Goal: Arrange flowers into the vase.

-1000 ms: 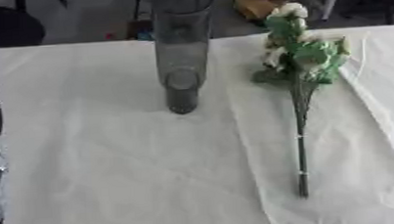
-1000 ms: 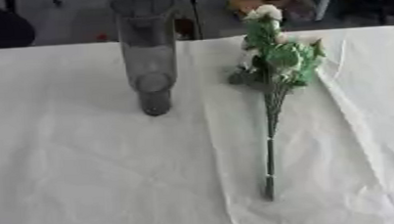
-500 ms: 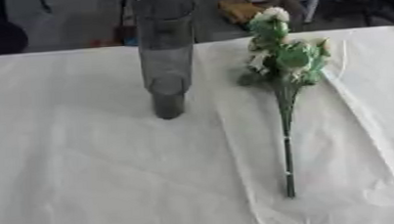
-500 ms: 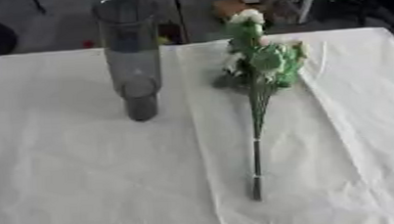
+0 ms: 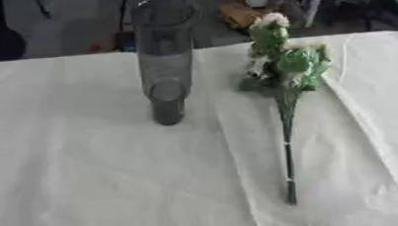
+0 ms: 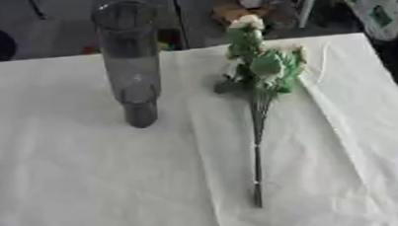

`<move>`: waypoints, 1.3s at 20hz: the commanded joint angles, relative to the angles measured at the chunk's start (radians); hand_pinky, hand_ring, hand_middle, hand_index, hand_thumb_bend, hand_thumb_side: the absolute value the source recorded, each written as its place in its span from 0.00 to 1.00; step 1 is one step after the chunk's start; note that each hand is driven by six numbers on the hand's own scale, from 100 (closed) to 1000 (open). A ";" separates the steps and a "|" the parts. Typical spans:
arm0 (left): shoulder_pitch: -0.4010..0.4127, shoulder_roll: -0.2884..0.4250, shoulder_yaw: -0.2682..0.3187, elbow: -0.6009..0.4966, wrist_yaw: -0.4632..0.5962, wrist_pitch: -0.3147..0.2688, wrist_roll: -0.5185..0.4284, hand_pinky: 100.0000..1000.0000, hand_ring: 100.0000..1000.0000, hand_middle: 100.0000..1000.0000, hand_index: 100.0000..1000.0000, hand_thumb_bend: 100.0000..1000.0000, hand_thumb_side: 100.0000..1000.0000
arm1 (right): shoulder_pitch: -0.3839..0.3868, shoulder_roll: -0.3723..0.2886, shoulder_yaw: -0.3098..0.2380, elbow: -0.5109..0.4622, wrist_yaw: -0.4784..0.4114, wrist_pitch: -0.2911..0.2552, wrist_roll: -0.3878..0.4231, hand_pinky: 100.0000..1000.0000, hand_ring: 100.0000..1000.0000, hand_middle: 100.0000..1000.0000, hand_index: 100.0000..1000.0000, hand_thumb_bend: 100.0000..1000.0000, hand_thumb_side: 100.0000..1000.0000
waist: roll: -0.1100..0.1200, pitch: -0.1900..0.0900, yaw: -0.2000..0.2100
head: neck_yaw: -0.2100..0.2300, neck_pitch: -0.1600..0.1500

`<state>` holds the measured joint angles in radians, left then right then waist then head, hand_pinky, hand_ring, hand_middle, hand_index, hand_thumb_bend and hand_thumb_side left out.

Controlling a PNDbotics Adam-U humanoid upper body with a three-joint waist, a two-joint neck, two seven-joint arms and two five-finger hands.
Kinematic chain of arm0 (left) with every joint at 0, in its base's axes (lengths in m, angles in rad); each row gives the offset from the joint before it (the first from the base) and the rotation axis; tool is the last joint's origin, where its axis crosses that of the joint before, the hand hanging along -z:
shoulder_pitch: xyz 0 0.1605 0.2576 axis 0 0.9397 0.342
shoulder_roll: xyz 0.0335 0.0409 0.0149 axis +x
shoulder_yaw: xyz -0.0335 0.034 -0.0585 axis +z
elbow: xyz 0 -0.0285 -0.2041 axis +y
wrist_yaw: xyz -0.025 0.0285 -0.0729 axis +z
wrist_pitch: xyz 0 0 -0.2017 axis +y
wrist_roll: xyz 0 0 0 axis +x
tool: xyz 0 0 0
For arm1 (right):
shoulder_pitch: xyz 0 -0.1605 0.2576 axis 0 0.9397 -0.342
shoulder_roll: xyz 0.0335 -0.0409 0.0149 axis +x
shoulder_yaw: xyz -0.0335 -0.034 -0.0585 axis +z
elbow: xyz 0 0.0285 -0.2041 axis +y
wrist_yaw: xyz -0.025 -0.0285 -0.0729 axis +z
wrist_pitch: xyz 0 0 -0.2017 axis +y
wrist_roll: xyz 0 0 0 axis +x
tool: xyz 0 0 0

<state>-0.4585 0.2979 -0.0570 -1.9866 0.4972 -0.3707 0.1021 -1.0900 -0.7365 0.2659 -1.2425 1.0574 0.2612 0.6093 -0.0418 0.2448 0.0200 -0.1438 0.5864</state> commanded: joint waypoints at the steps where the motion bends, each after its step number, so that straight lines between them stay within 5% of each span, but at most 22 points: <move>1: -0.016 0.009 0.003 -0.013 0.005 0.001 0.002 0.82 0.77 0.87 0.91 0.00 0.77 | -0.006 0.005 -0.013 0.022 0.062 -0.028 0.025 0.65 0.85 0.81 0.90 0.33 1.00 | 0.001 -0.019 -0.003 | -0.010 -0.017; 7: -0.012 0.015 0.007 -0.013 0.005 -0.001 0.005 0.82 0.77 0.87 0.91 0.00 0.77 | 0.021 0.037 -0.011 0.056 0.061 -0.052 0.099 0.57 0.81 0.77 0.84 0.32 1.00 | 0.001 -0.023 -0.017 | 0.001 -0.016; 11: -0.009 0.019 0.006 -0.013 0.006 0.000 0.004 0.82 0.77 0.87 0.91 0.00 0.76 | 0.020 0.032 0.033 0.056 0.117 -0.124 0.203 0.52 0.76 0.72 0.79 0.11 1.00 | -0.003 -0.026 -0.031 | 0.010 -0.010; 18: -0.008 0.018 0.006 -0.013 0.005 0.001 0.003 0.83 0.77 0.87 0.91 0.00 0.76 | 0.019 0.049 0.050 0.071 0.069 -0.240 0.297 0.49 0.74 0.68 0.79 0.15 1.00 | -0.004 -0.026 -0.043 | 0.018 -0.004; 26: -0.008 0.018 0.006 -0.013 0.008 0.007 0.003 0.83 0.77 0.87 0.91 0.00 0.76 | 0.041 0.102 0.041 -0.001 -0.008 -0.243 0.298 0.45 0.74 0.67 0.85 0.19 1.00 | -0.005 -0.027 -0.062 | 0.036 0.021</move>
<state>-0.4579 0.2986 -0.0566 -1.9866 0.5009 -0.3670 0.1055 -1.0330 -0.6223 0.3204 -1.2146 1.0584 0.0136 0.9078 -0.0467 0.2402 -0.0415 -0.1112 0.5981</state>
